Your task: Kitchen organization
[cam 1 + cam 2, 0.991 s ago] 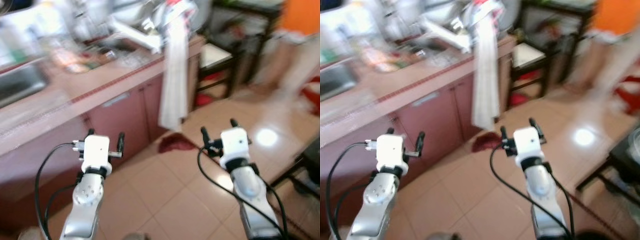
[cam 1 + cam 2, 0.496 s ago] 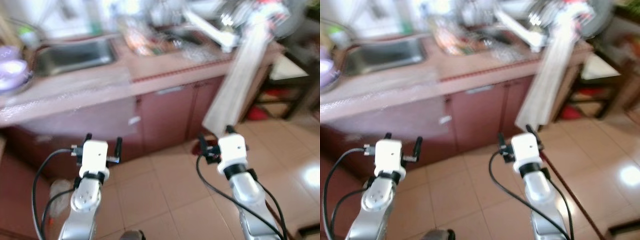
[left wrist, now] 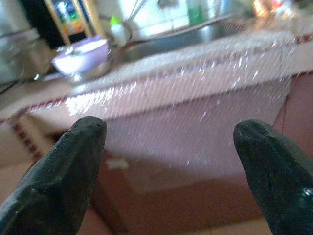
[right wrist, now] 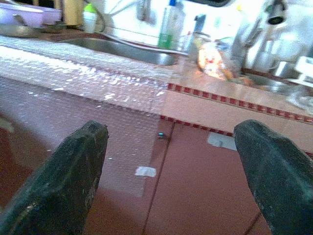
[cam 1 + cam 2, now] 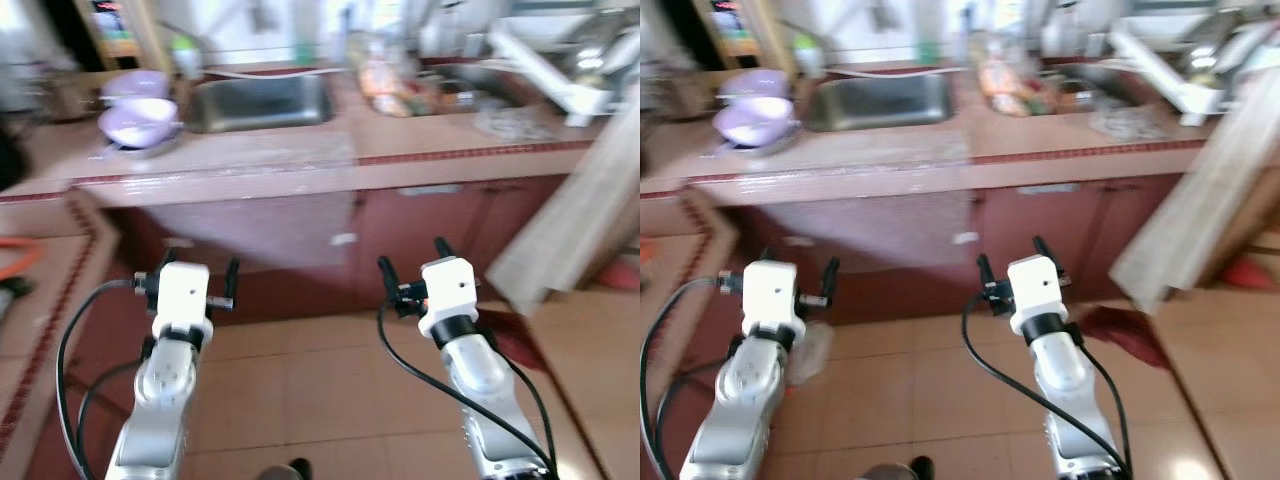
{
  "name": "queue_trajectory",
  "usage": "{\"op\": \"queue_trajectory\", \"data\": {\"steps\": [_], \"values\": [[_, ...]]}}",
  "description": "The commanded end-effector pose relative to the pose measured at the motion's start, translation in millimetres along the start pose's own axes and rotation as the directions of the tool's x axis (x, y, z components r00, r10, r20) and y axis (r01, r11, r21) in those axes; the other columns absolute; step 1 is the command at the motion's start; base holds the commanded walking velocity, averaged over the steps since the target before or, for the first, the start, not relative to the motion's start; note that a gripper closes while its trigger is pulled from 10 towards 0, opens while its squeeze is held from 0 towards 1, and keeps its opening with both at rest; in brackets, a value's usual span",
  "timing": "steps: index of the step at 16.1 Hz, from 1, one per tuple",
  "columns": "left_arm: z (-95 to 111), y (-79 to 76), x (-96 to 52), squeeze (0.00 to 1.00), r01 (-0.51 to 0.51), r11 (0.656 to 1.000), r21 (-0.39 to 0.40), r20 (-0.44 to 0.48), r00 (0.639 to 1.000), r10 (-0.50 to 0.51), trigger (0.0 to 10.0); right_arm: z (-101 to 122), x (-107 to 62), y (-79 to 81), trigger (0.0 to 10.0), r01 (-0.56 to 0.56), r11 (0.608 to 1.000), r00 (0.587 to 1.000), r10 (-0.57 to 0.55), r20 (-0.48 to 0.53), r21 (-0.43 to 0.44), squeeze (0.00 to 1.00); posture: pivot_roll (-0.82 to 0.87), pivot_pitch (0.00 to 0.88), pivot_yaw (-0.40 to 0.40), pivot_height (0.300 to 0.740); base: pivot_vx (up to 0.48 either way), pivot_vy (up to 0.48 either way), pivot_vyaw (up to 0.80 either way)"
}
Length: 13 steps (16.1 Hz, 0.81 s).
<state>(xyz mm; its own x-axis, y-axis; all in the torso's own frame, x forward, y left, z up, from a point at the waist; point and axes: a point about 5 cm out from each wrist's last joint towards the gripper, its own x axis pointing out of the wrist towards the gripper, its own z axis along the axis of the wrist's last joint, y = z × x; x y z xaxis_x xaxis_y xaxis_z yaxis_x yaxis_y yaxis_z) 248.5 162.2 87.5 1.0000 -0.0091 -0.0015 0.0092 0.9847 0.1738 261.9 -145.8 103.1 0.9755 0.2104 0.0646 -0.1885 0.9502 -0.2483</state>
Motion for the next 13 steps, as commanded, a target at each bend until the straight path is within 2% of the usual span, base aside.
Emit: {"op": "queue_trajectory", "data": {"steps": [1,4,6,7,10,11,13], "values": [[-1,0.2,-1.8,0.0,-0.011,1.0,0.0,-0.015,1.0,0.011,10.0,-1,-0.5,-0.3,10.0,-0.002,1.0,1.0,0.002,-0.005,0.01,0.0,0.03,0.0,0.033,0.74,0.0,0.0,0.76],[-6,3.4,-9.2,0.0,-0.009,1.0,0.007,-0.034,0.999,0.01,10.0,-6,-8.0,2.5,10.0,-0.012,1.0,1.0,0.012,-0.018,0.017,0.0,0.03,0.0,0.024,0.74,0.0,0.0,0.74],[-10,2.0,-16.4,0.0,0.046,0.999,-0.028,-0.064,0.997,-0.047,10.0,-7,-14.6,-2.0,10.0,0.0,1.0,1.0,0.0,-0.016,0.017,0.0,0.02,0.0,0.025,0.74,0.0,0.0,0.55],[-10,2.0,-17.0,0.0,0.043,0.999,-0.03,-0.066,0.997,-0.045,10.0,-8,-16.9,-7.8,10.0,0.031,1.0,0.999,-0.03,-0.022,0.008,0.0,0.02,0.0,0.025,0.74,0.0,0.0,0.0],[-7,0.4,-9.6,0.0,0.043,0.998,-0.054,-0.058,0.997,-0.047,10.0,-19,-11.3,-15.7,10.0,0.116,0.993,0.988,-0.115,-0.106,0.003,0.0,0.01,0.0,0.02,0.74,0.0,0.0,0.0],[0,-0.5,-4.1,0.0,0.059,0.997,-0.053,-0.025,0.998,-0.061,10.0,-15,-5.9,-15.8,10.0,0.149,0.989,0.985,-0.149,-0.091,0.001,0.0,0.01,0.0,0.021,0.74,0.247,0.0,0.0],[5,2.0,-0.9,0.0,0.056,0.997,-0.059,-0.012,0.998,-0.057,10.0,-12,-4.1,-11.7,10.0,0.137,0.989,0.988,-0.132,-0.076,0.063,0.0,0.01,0.0,0.028,0.74,0.364,0.133,0.0]]}}
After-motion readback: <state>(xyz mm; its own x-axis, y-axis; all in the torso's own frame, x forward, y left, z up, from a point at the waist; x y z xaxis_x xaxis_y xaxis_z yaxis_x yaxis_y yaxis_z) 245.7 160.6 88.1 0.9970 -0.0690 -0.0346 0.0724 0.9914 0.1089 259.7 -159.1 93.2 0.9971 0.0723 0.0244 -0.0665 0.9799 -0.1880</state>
